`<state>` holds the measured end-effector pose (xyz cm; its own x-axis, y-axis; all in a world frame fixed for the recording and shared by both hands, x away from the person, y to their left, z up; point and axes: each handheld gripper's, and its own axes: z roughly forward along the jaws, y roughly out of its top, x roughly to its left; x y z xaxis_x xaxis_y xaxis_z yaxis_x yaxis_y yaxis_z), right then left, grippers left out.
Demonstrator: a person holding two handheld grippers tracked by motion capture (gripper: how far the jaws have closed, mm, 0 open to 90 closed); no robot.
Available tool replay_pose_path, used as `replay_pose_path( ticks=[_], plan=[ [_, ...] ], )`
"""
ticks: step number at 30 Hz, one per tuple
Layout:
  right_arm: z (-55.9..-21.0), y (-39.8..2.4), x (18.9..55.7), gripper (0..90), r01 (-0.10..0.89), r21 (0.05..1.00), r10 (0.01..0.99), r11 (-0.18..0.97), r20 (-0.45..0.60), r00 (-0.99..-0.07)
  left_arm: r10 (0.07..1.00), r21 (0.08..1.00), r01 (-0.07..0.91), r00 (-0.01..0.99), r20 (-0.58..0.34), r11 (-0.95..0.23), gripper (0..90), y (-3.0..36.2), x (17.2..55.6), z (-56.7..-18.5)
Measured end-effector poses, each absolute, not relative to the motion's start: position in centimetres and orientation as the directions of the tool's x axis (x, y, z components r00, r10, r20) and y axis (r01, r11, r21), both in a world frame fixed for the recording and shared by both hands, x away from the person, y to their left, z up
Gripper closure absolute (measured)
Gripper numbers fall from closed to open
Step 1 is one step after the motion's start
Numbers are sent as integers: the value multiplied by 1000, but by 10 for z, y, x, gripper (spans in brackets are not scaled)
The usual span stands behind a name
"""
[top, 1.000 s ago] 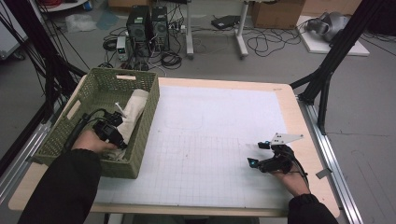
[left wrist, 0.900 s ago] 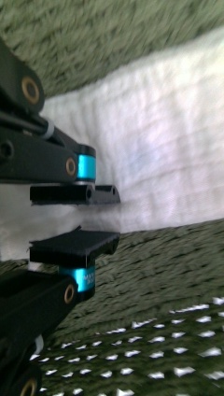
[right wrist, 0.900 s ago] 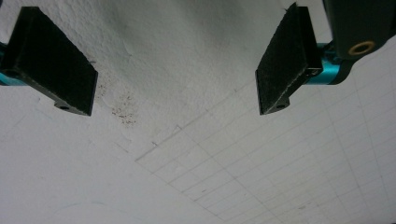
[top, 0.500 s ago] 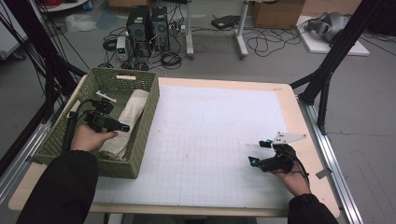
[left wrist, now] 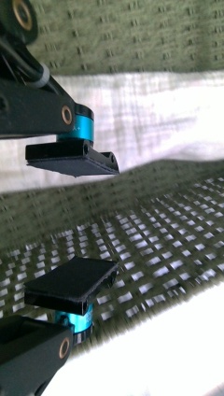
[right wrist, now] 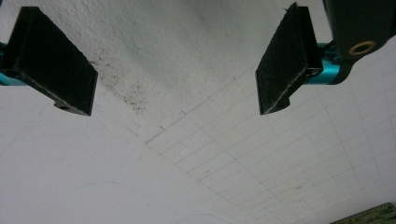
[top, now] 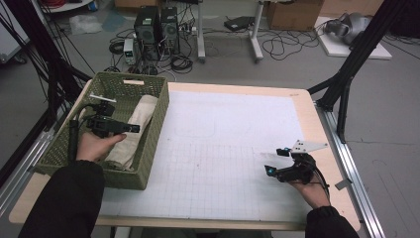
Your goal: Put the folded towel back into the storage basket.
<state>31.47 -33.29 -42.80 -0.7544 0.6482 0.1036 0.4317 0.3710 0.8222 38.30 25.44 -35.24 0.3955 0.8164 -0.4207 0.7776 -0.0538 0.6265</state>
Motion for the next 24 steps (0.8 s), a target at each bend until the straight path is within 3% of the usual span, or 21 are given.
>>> replay_pose_path(
  ticks=[17, 24],
  plan=[
    [-424, -333, 313, 120, 422, 830, 650, 365, 98, -753, 677, 661, 736, 413, -610, 147, 429, 269, 374, -346],
    [-424, -333, 313, 120, 422, 829, 650, 366, 97, -753, 636, 661, 726, 422, -646, 190, 384, 271, 372, -344]
  ],
)
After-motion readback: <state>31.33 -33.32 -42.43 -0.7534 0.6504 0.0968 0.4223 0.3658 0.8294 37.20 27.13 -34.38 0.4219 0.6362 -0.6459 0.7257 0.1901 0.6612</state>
